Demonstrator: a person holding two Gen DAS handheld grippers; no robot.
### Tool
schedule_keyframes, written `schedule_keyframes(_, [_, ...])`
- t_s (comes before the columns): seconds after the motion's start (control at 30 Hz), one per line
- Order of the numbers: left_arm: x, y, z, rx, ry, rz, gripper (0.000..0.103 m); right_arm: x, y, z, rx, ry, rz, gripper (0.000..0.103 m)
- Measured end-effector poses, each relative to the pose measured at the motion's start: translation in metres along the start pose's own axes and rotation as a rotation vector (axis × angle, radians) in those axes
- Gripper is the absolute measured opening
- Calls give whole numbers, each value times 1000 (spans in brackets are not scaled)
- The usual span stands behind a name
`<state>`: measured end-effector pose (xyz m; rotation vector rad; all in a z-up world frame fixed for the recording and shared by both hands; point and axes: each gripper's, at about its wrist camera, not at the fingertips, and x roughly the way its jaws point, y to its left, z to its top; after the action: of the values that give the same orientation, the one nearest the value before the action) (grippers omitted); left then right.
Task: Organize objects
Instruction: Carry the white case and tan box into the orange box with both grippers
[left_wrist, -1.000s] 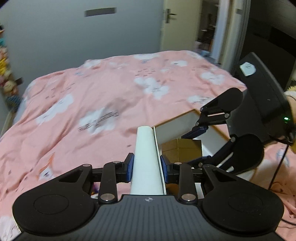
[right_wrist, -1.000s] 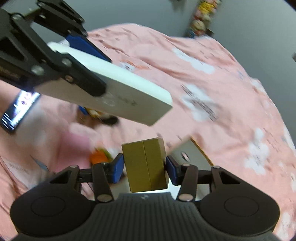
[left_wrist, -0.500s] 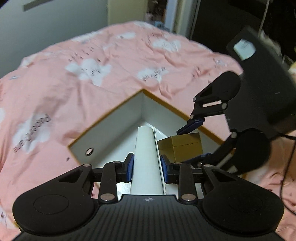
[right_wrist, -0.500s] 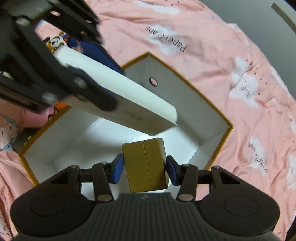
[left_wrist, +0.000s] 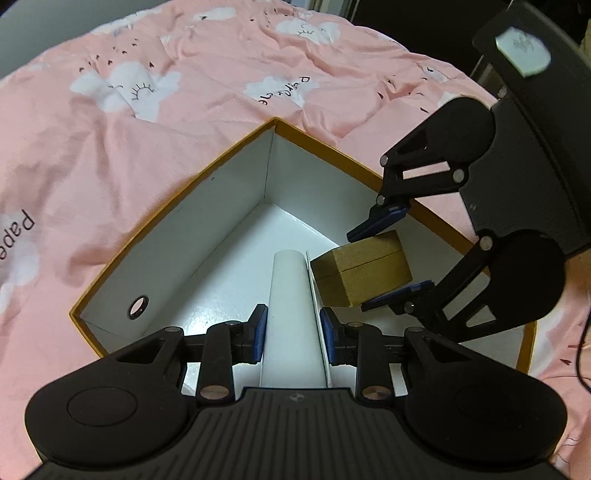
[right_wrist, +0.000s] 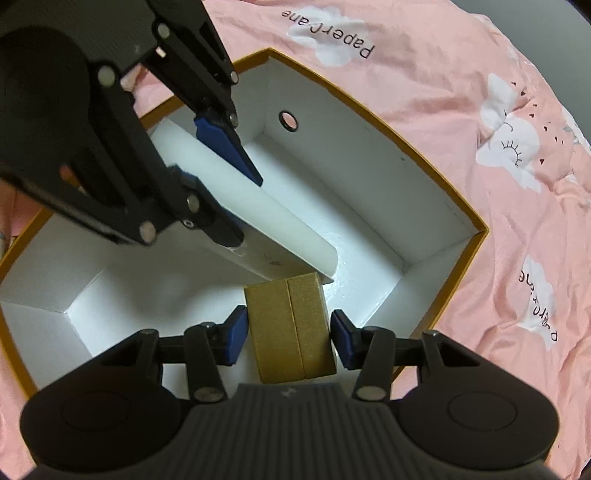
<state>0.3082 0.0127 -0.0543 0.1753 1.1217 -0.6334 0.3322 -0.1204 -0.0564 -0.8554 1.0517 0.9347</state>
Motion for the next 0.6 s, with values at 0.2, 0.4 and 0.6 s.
schedule_keyframes(0.2, [11, 7, 6, 64, 95, 74, 35, 11, -10, 8, 32, -13, 1, 50])
schedule_keyframes(0.4, [14, 7, 3, 131, 91, 217, 36, 18, -12, 14, 46, -23, 10, 48])
schedule_keyframes(0.6, [9, -7, -1, 169, 75, 161, 39, 24, -18, 19, 71, -41, 14, 47])
